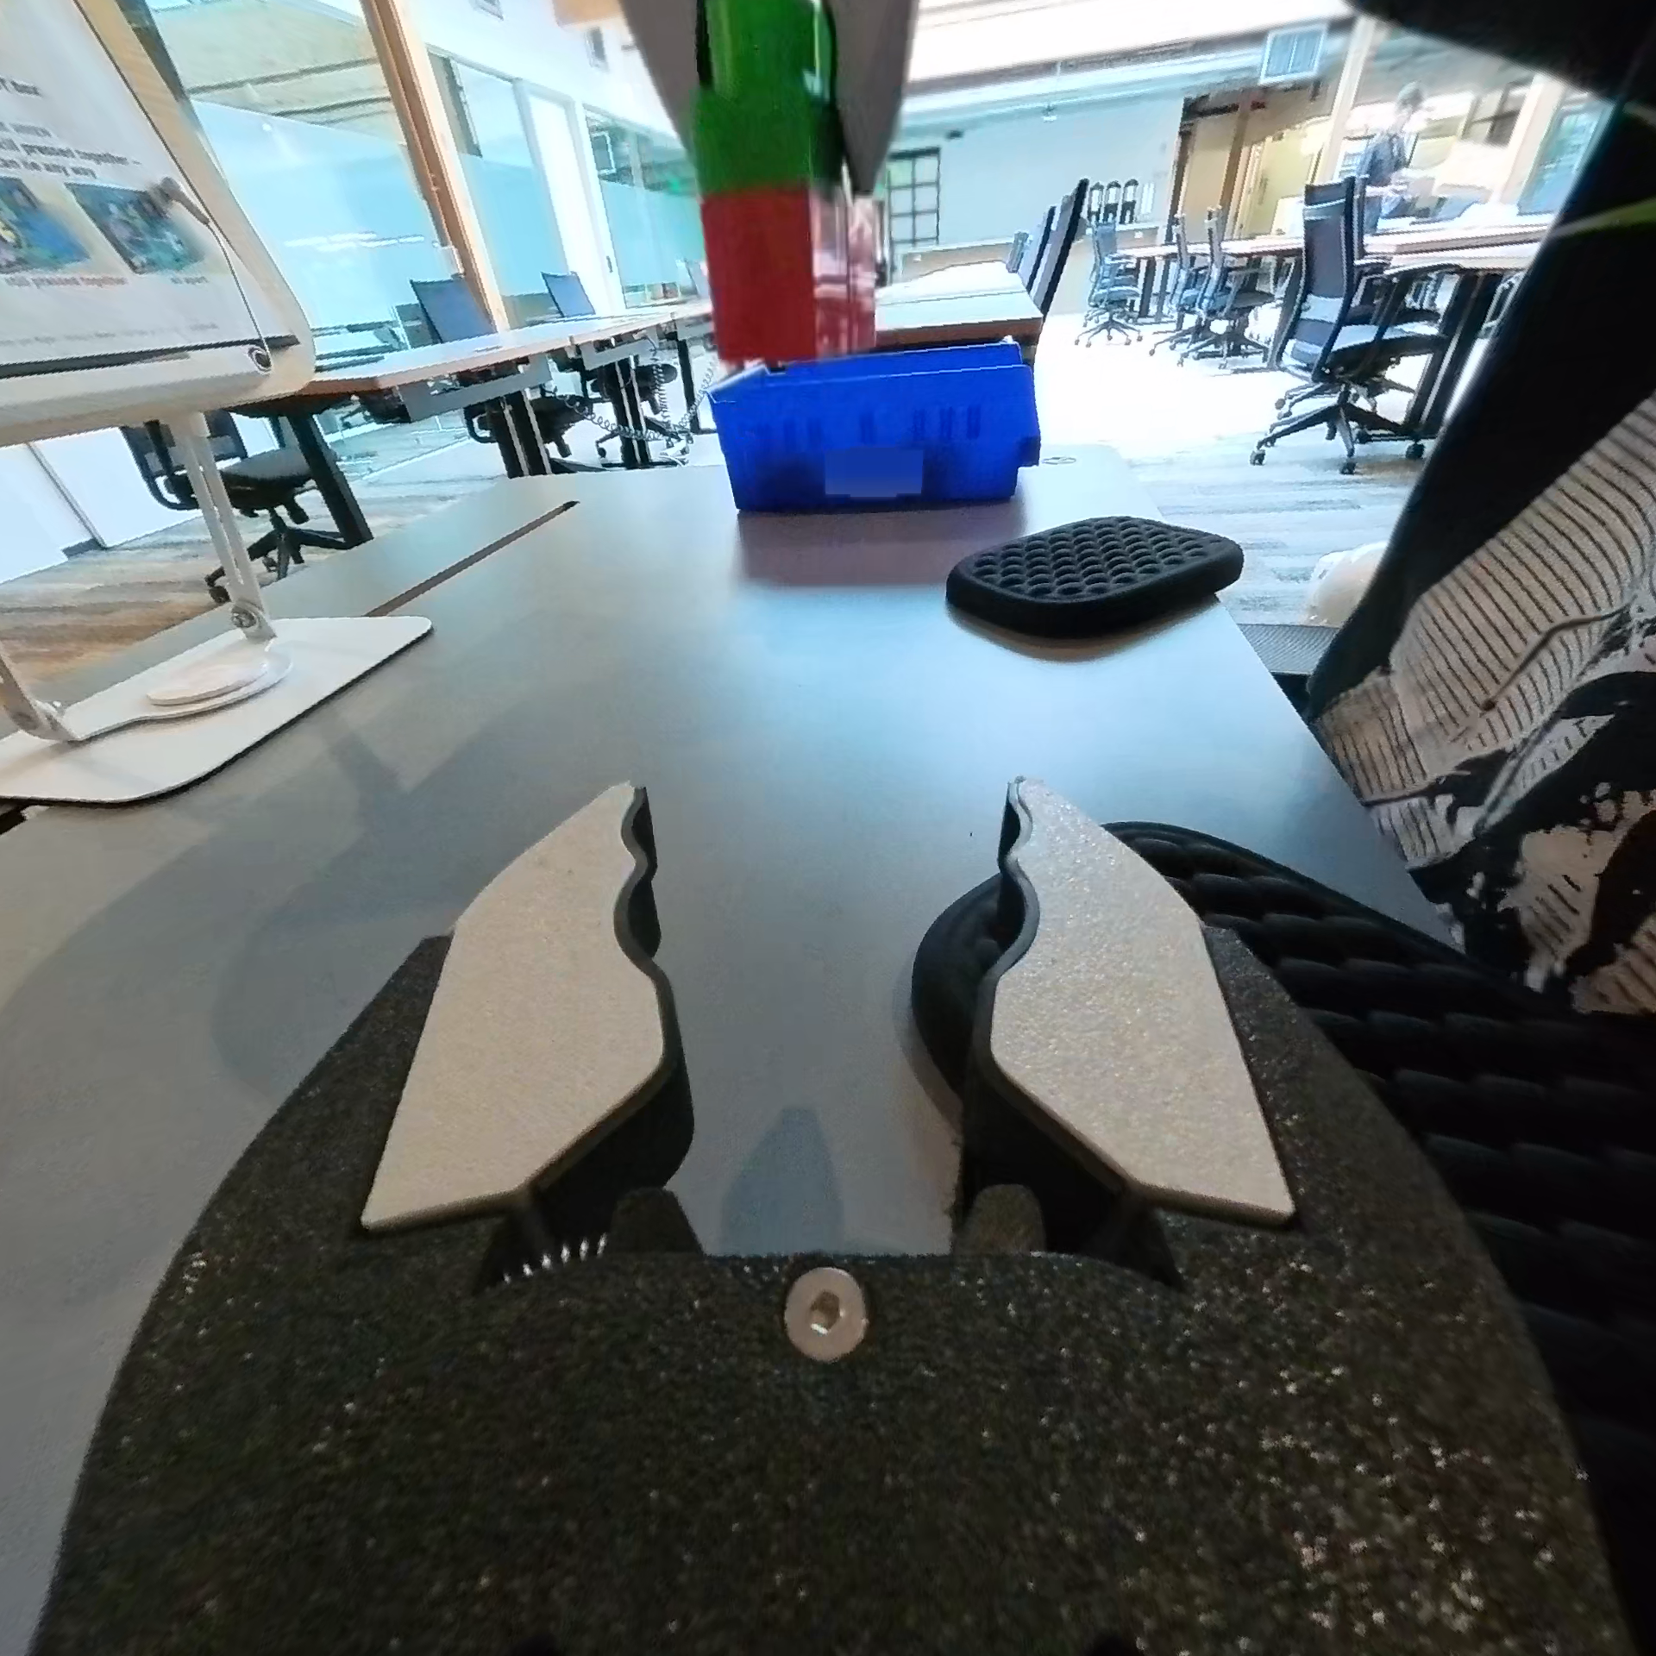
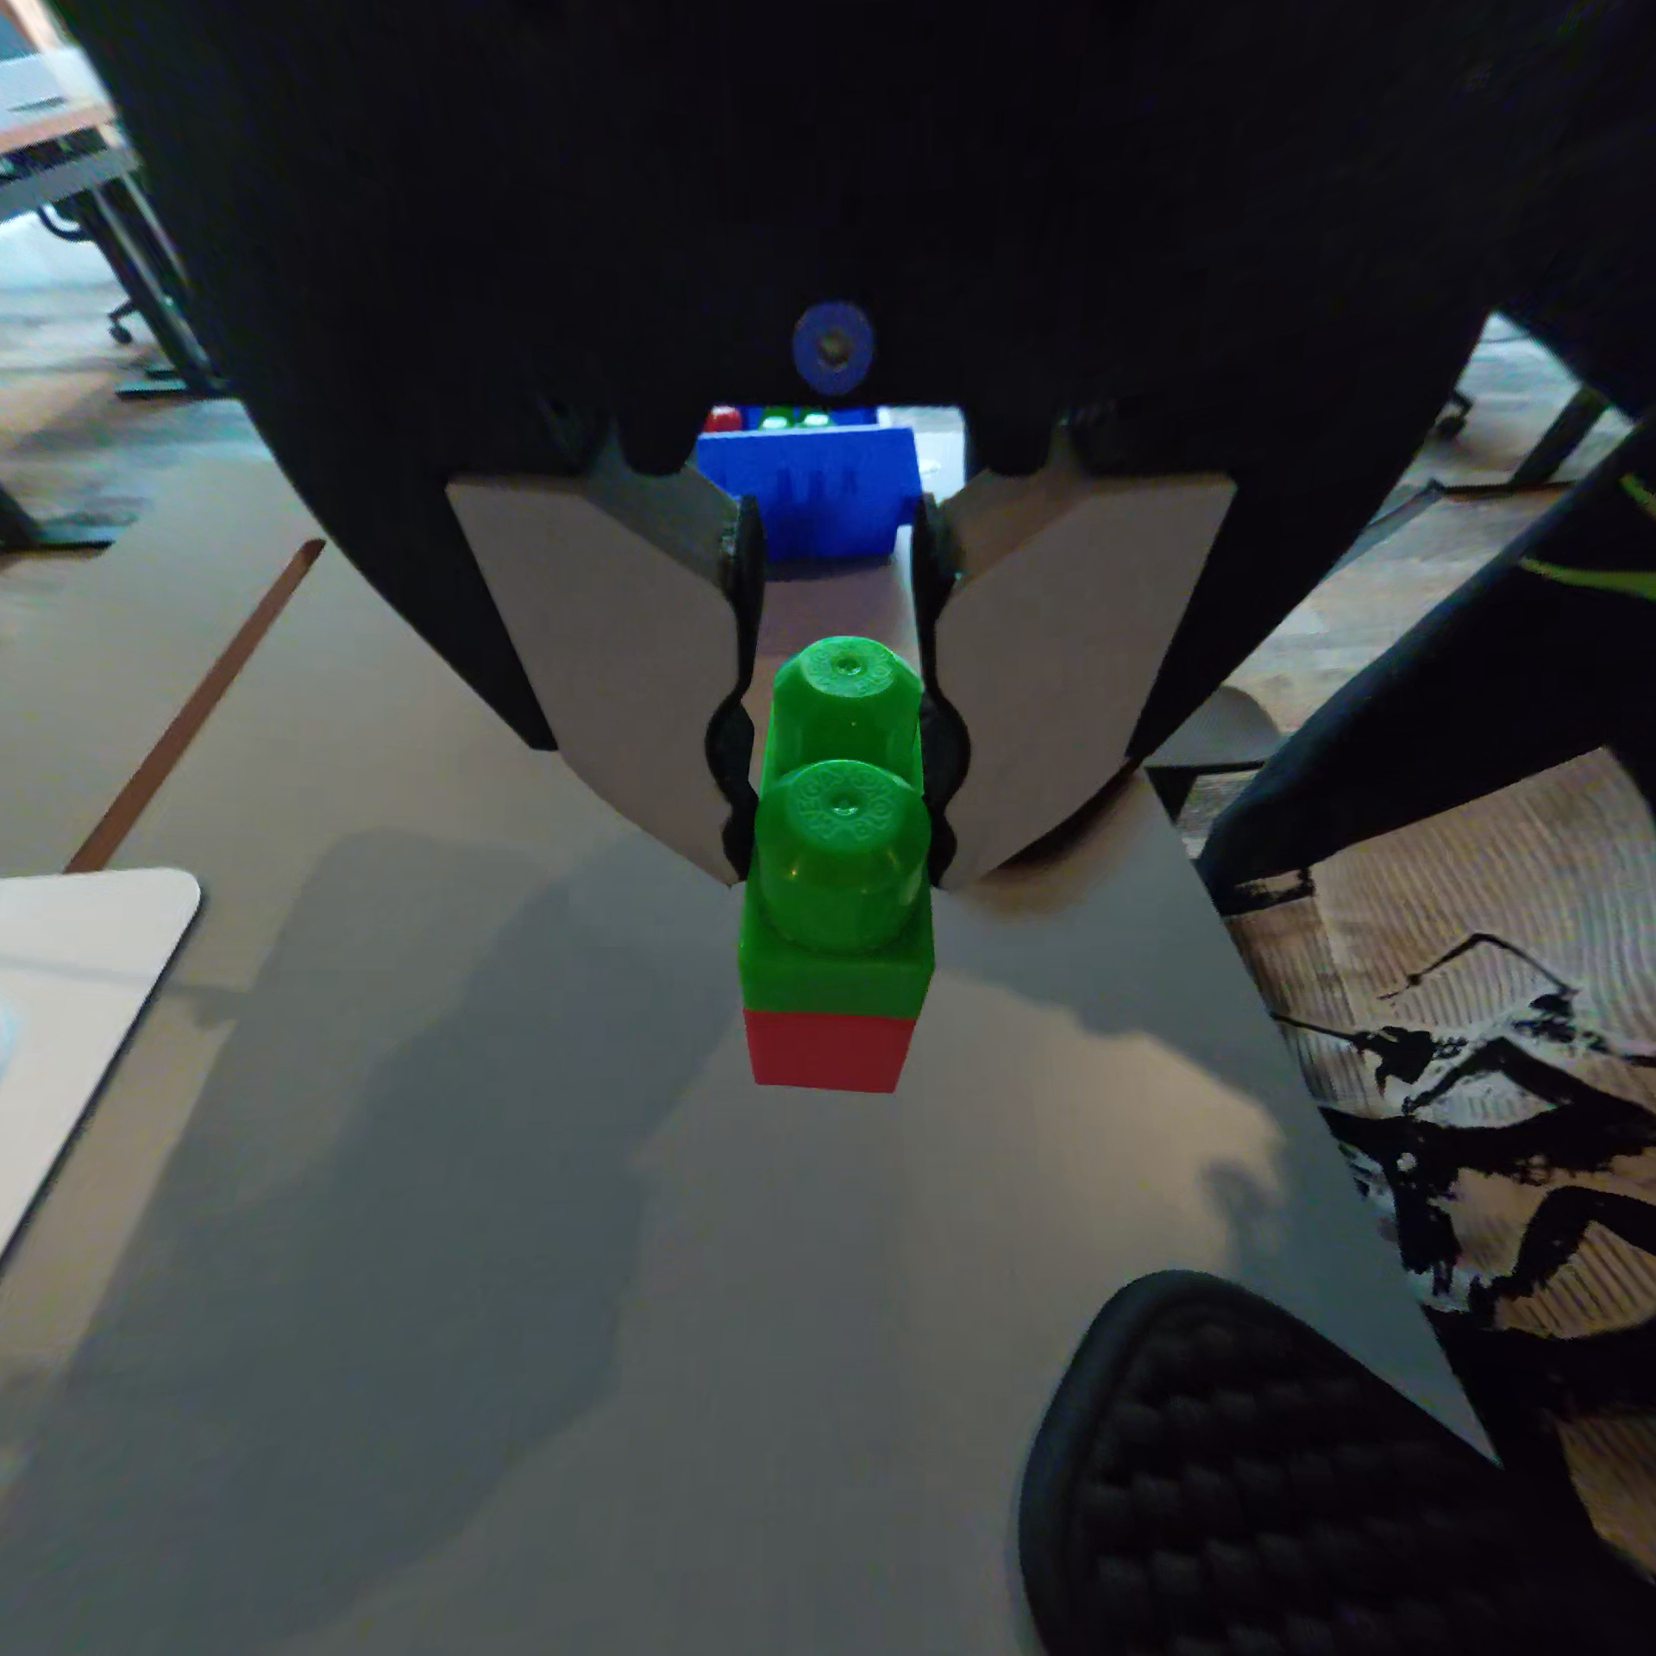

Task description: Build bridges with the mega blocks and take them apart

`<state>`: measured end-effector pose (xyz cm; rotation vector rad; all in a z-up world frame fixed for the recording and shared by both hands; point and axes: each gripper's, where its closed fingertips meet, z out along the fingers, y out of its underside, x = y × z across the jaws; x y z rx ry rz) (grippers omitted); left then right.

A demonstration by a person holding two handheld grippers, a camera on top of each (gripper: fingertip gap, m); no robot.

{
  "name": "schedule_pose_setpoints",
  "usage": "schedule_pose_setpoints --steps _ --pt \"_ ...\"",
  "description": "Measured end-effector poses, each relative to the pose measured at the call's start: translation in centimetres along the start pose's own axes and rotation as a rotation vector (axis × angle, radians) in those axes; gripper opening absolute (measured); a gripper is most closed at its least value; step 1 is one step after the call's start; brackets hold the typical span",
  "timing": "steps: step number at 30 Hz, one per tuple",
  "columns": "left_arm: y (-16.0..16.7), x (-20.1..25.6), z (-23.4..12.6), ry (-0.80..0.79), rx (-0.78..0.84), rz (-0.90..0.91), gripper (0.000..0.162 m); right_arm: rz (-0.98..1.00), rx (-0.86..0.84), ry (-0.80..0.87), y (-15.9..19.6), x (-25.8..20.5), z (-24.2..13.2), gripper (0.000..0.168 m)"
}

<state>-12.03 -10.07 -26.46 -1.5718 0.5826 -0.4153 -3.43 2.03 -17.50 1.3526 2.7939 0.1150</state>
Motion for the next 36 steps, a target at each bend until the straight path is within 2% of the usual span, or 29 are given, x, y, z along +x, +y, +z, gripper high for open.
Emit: schedule_pose_setpoints --steps 5,9,13,17,24,36 --pt "0.0 0.1 0.0 0.003 -0.002 0.003 0.074 0.038 0.005 0.019 0.5 0.7 -4.8 0.035" --pt "0.0 0.1 0.0 0.004 -0.002 0.005 0.073 0.054 0.000 0.038 1.3 0.7 -7.2 0.035" --pt "0.1 0.1 0.0 0.005 -0.006 0.006 0.073 0.078 -0.004 0.045 2.9 0.6 -7.9 0.035" --pt "0.1 0.1 0.0 0.003 -0.005 0.007 0.073 0.138 -0.005 0.042 6.1 0.8 -7.6 0.035" --pt "0.1 0.2 0.0 -0.001 -0.009 0.015 0.072 0.342 0.005 0.042 15.9 1.7 -5.8 0.035" --pt "0.1 0.2 0.0 -0.005 -0.011 0.018 0.072 0.819 0.004 0.068 38.2 1.4 -0.2 0.035"
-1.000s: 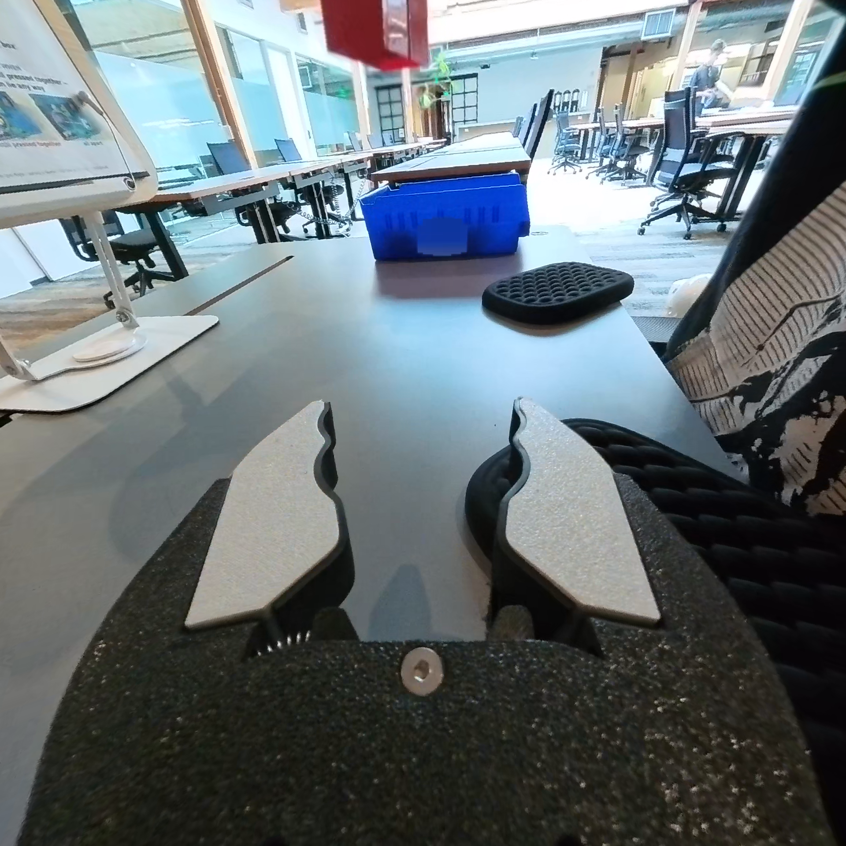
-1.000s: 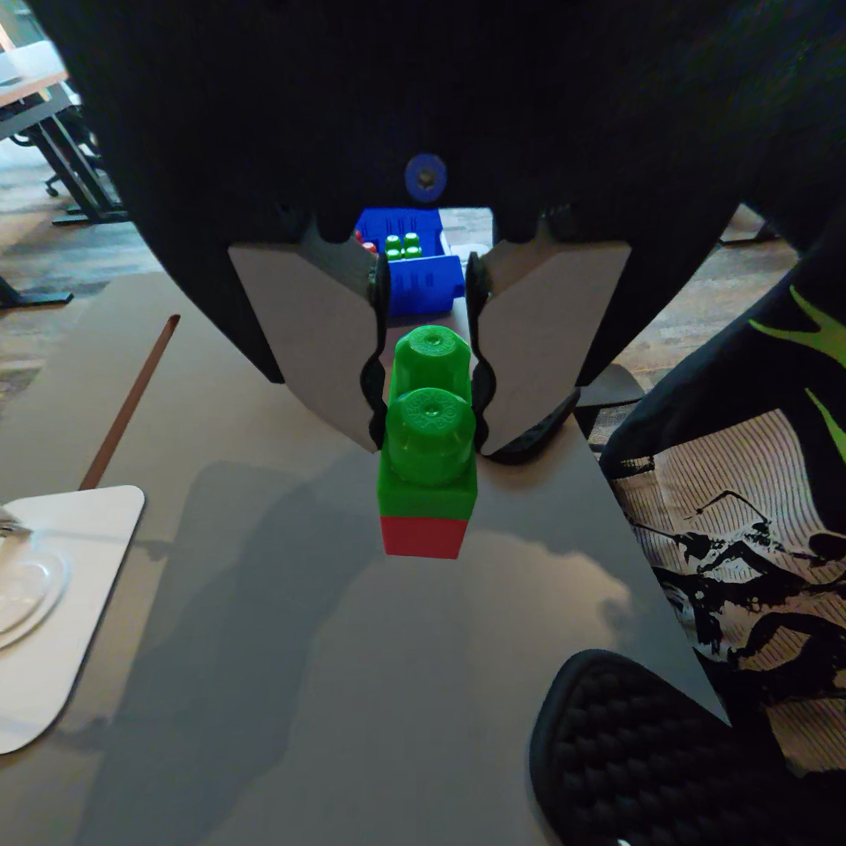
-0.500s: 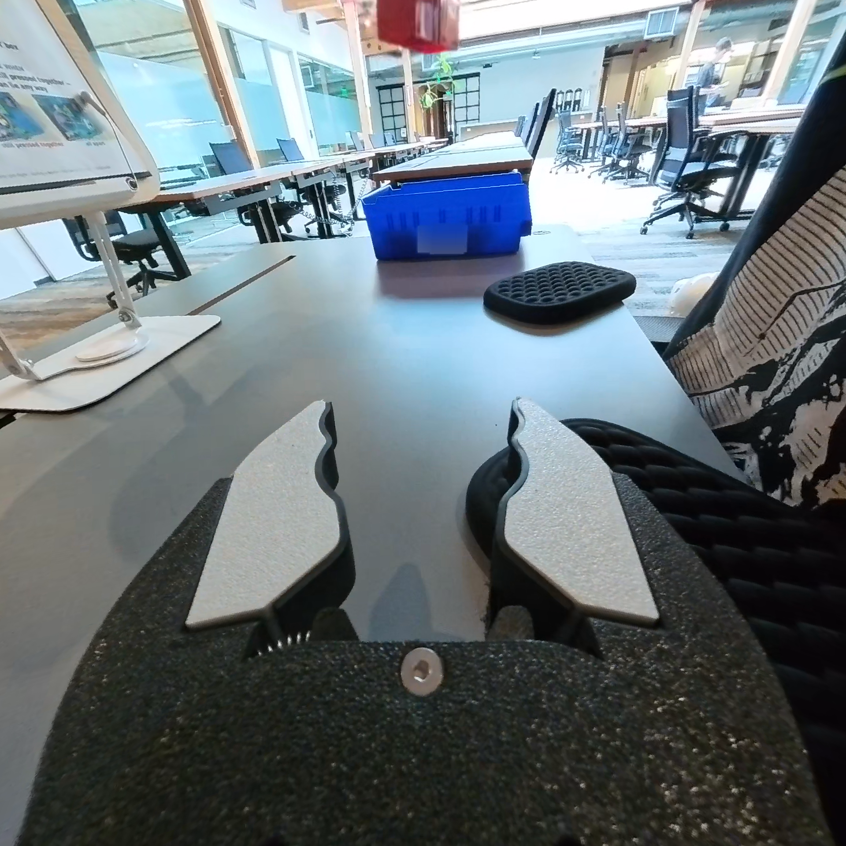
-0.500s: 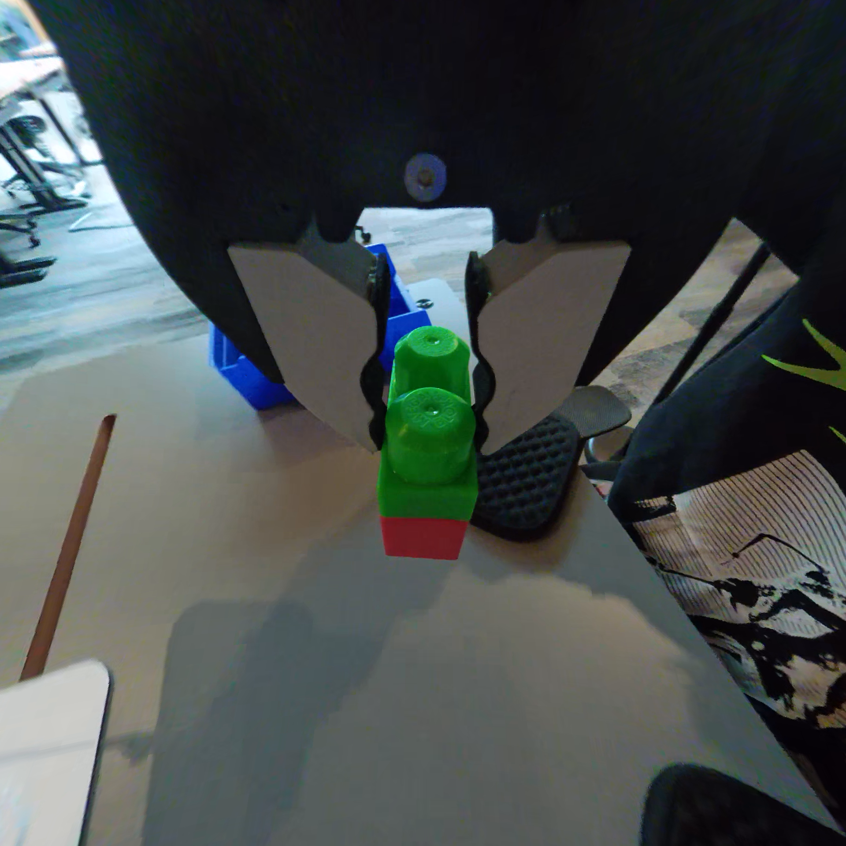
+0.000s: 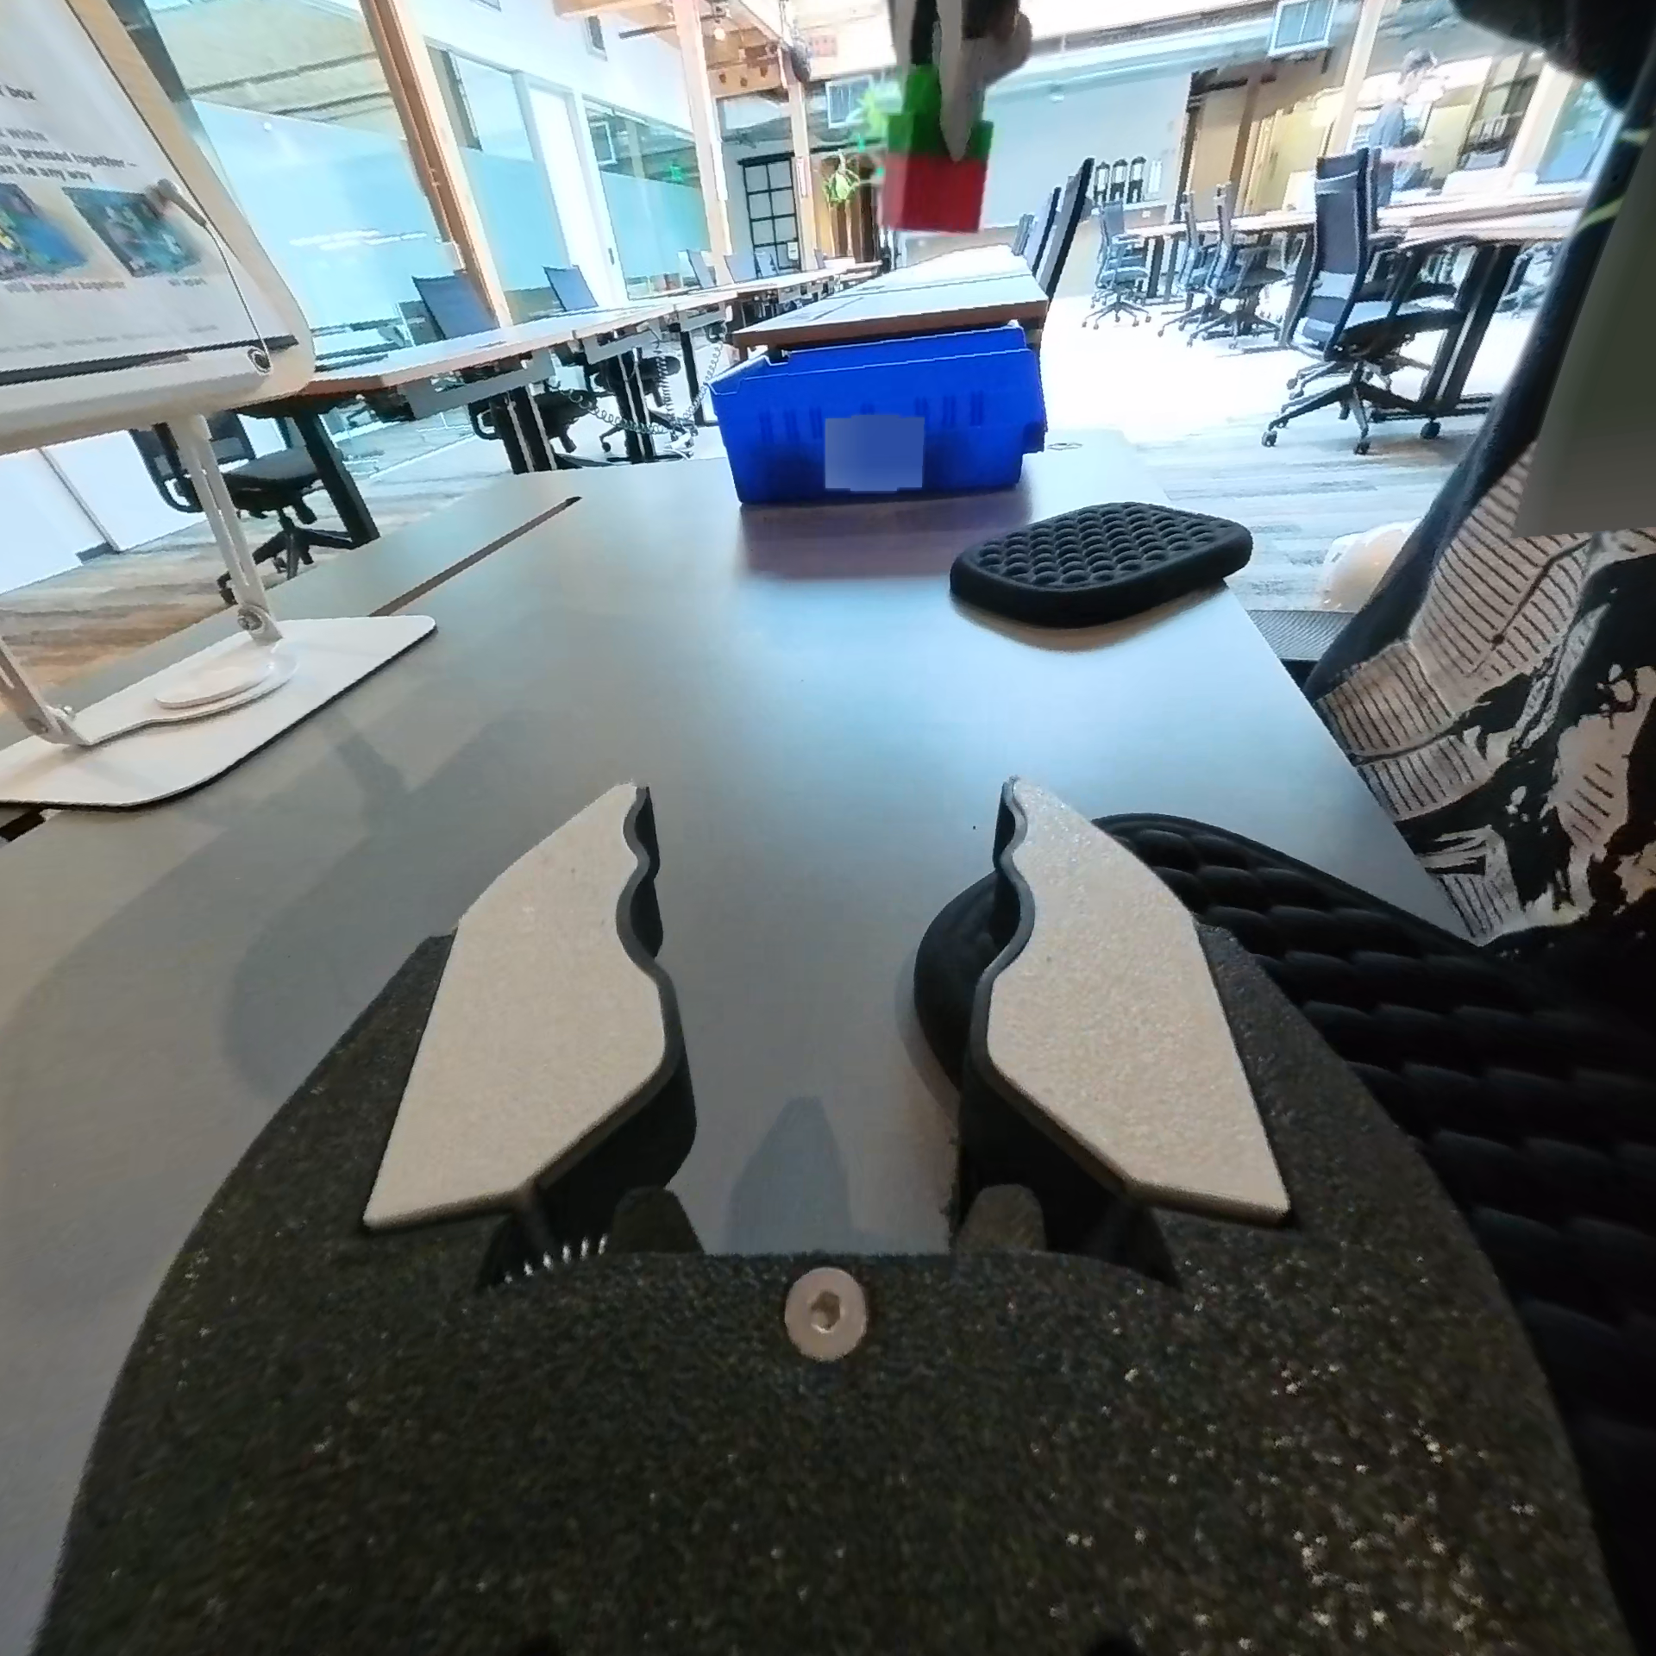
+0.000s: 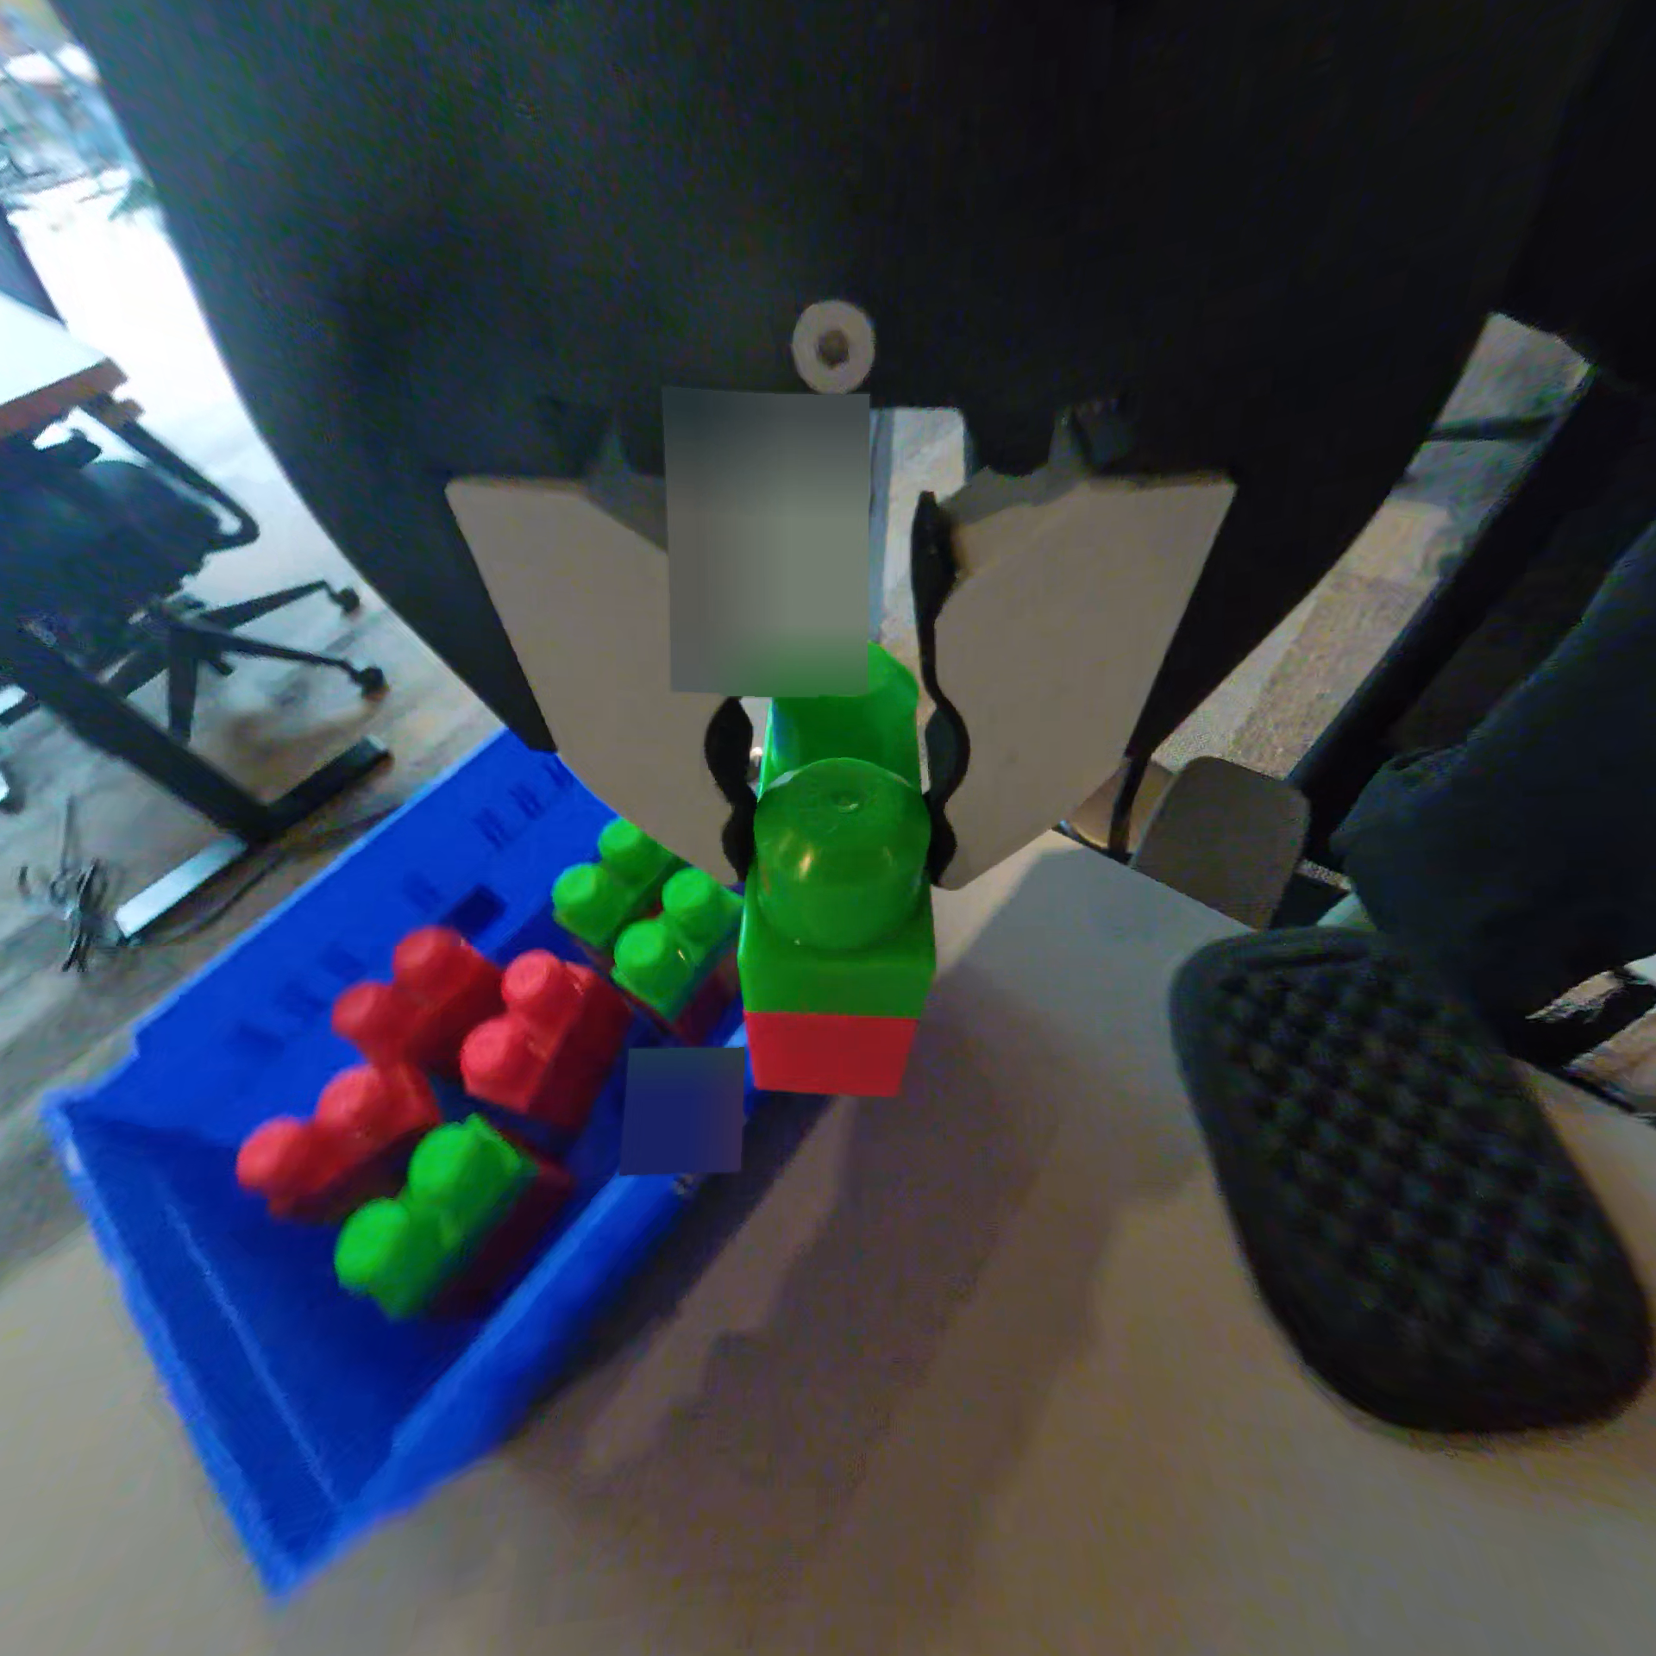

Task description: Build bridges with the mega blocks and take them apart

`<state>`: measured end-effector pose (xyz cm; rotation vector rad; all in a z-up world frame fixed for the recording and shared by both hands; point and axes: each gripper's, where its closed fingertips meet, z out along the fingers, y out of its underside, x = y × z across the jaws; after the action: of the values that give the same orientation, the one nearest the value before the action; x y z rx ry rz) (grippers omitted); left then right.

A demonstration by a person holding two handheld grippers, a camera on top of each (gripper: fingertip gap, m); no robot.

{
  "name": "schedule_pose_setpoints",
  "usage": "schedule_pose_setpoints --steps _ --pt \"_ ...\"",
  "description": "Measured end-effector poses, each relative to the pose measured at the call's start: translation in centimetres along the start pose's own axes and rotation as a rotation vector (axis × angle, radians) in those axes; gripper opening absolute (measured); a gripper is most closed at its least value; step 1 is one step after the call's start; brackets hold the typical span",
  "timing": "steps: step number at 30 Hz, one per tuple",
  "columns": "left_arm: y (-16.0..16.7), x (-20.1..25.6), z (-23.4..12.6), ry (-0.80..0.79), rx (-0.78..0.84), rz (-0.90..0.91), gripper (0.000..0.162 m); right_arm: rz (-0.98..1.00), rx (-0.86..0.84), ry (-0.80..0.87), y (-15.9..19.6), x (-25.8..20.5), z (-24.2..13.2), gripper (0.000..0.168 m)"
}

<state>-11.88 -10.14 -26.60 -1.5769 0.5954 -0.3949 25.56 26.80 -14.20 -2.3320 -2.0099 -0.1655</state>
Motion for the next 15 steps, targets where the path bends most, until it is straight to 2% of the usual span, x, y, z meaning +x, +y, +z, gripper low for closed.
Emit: schedule_pose_setpoints --steps 8,15 --pt "0.0 -0.1 0.0 -0.005 0.003 -0.005 0.072 0.253 -0.040 0.062 8.0 8.2 4.9 0.035" --pt "-0.2 -0.3 -0.2 -0.011 0.017 -0.014 0.072 0.385 -0.031 0.050 11.4 12.4 9.2 0.035"
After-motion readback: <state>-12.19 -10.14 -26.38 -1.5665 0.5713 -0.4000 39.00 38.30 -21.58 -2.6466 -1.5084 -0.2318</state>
